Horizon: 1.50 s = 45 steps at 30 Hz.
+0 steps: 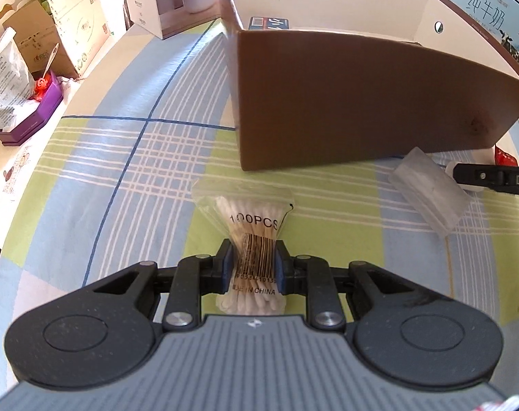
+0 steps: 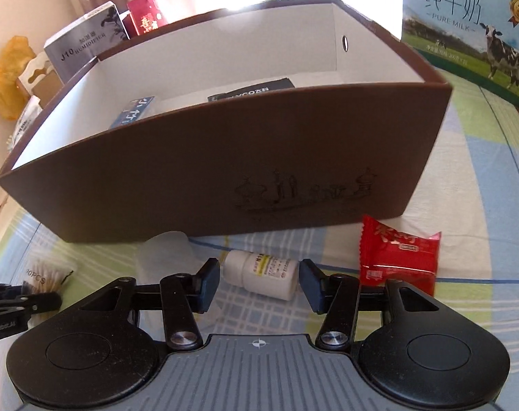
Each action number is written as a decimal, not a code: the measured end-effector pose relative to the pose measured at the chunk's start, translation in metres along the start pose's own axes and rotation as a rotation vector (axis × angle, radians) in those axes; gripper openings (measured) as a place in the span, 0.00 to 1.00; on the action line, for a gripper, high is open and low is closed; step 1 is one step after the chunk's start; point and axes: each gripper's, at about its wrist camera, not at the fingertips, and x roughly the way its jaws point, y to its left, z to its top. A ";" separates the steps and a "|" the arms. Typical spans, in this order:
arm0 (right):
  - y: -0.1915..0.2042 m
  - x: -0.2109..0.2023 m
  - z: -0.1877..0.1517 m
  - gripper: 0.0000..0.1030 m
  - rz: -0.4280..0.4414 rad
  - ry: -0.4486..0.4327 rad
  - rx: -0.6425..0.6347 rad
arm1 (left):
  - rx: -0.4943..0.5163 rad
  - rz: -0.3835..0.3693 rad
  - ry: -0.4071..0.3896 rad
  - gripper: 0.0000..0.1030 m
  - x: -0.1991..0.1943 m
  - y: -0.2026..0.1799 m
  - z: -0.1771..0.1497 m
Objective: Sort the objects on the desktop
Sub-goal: 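Lift the cotton swab bag with the left tool while the right tool grasps the white pill bottle, then carry the swab bag and pill bottle over the brown box with both tools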
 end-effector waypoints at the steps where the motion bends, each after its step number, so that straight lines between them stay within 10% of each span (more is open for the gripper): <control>1: 0.001 0.002 0.000 0.49 -0.009 0.001 -0.003 | 0.001 -0.001 0.000 0.20 0.001 0.001 0.001; 25: 0.000 -0.038 -0.018 0.43 -0.017 -0.038 -0.051 | 0.014 -0.068 0.002 0.17 -0.013 0.002 -0.002; 45: 0.021 -0.103 0.028 0.43 0.125 -0.191 -0.083 | 0.084 -0.160 -0.257 0.17 -0.108 -0.029 0.065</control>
